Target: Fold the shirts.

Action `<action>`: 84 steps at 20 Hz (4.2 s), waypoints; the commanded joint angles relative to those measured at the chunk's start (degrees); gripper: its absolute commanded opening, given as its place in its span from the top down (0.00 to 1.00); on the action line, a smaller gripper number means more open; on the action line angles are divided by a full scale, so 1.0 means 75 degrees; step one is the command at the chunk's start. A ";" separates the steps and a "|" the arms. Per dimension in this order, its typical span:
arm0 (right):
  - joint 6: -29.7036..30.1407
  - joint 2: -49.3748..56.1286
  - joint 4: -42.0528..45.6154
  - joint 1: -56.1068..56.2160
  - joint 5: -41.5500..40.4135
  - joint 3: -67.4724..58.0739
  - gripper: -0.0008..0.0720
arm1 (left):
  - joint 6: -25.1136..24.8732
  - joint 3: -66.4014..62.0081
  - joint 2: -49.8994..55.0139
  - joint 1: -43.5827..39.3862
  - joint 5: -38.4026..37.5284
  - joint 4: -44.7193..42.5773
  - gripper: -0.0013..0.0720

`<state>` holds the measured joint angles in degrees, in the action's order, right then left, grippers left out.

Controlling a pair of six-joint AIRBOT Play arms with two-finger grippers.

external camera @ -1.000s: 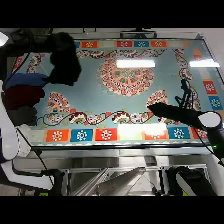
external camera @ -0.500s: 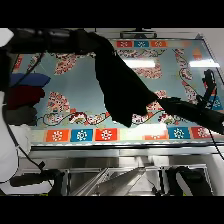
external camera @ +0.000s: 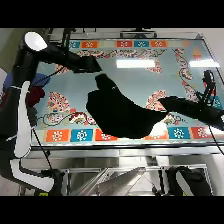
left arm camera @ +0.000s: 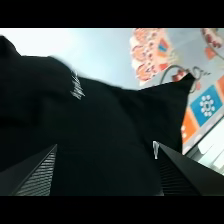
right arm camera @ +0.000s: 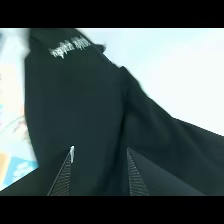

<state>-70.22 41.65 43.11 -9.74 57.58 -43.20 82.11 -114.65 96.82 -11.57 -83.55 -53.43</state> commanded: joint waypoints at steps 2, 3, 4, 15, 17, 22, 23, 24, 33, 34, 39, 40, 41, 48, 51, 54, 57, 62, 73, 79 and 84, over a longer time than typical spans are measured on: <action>0.0099 0.1177 0.0090 -0.1565 0.0906 -0.0003 0.45 | 0.0230 0.0615 0.0079 0.1174 -0.1419 -0.0152 0.07; 0.0201 0.1504 0.0090 -0.1903 0.0994 0.0006 0.45 | 0.0213 0.1128 0.0012 0.1376 -0.1411 -0.0149 0.07; 0.0204 0.1769 0.0140 -0.2119 0.1049 0.0035 0.45 | 0.0090 0.1754 -0.0085 0.1580 -0.1207 -0.0152 0.07; 0.0085 0.3424 0.0178 -0.1746 -0.0612 0.1413 0.45 | -0.1944 0.3730 0.1670 0.1373 0.1679 0.2066 0.08; 0.0090 0.3949 -0.0052 -0.1317 -0.1125 0.1408 0.45 | -0.1944 0.3121 0.2241 0.1145 0.1483 0.2060 0.08; 0.0848 0.4759 -0.1215 -0.0772 -0.1495 0.1317 0.45 | -0.1891 0.2358 0.2850 0.1037 0.1358 0.2075 0.53; 0.1107 0.4823 -0.1574 -0.0769 -0.1492 0.1288 0.46 | -0.1915 0.2355 0.2844 0.1037 0.1358 0.2107 0.71; 0.1329 0.4855 -0.1862 -0.0778 -0.1530 0.1268 0.47 | -0.1918 0.2349 0.2841 0.1037 0.1332 0.2203 0.78; 0.1993 0.3713 -0.2532 -0.0895 -0.0210 -0.0662 0.96 | -0.2483 0.2349 0.1000 0.1323 0.0629 0.4214 0.97; 0.1990 0.3322 -0.2527 -0.0950 0.0044 -0.1279 0.96 | -0.2486 0.2349 0.0411 0.1416 0.0557 0.4211 0.97; 0.1961 0.1303 -0.2524 -0.1067 0.0586 -0.4433 0.96 | -0.2483 0.2349 -0.3305 0.1830 0.0568 0.4197 0.97; 0.1964 0.0930 -0.2518 -0.1067 0.0580 -0.4774 0.96 | -0.2483 0.2349 -0.4001 0.1833 0.0647 0.4100 0.97; 0.1967 0.0530 -0.2498 -0.1067 0.0548 -0.5015 0.96 | -0.2483 0.2352 -0.4721 0.1833 0.0836 0.3727 0.96; 0.1961 0.0003 -0.2095 -0.1058 0.0012 -0.5132 0.96 | -0.1961 0.2661 -0.6312 0.1818 0.1597 0.0411 0.95; 0.1679 0.1236 -0.2095 -0.1052 0.0347 -0.5065 0.96 | -0.2226 0.3617 -0.5211 0.1818 0.1836 0.0481 0.95; 0.1408 0.2975 -0.2084 -0.0944 0.0667 -0.4622 0.96 | -0.2430 0.4301 -0.3646 0.1900 0.1929 0.0478 0.95; 0.1384 0.4899 -0.2090 -0.0711 0.0644 -0.4039 0.95 | -0.2617 0.4707 -0.2194 0.1912 0.1667 0.0493 0.95; 0.1338 0.7373 -0.2500 -0.0813 0.0941 -0.3981 0.47 | -0.2460 0.4634 -0.0484 0.2326 0.1198 0.0265 0.54; 0.1151 0.5321 -0.0425 -0.1046 0.2215 -0.1049 0.50 | -0.2477 0.4925 -0.0061 0.3815 0.1542 0.0338 0.55; 0.0562 0.4546 -0.0423 0.0122 0.0294 0.1250 0.49 | -0.2943 0.5109 -0.0044 0.2885 0.2398 0.0321 0.55; 0.0111 0.4546 -0.0428 0.1536 -0.0230 0.1332 0.49 | -0.3375 0.5109 0.0105 0.2224 0.3069 0.0309 0.55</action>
<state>-66.98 76.07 39.59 -3.70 59.57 -34.54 58.39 -76.44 96.86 7.62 -64.23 -50.96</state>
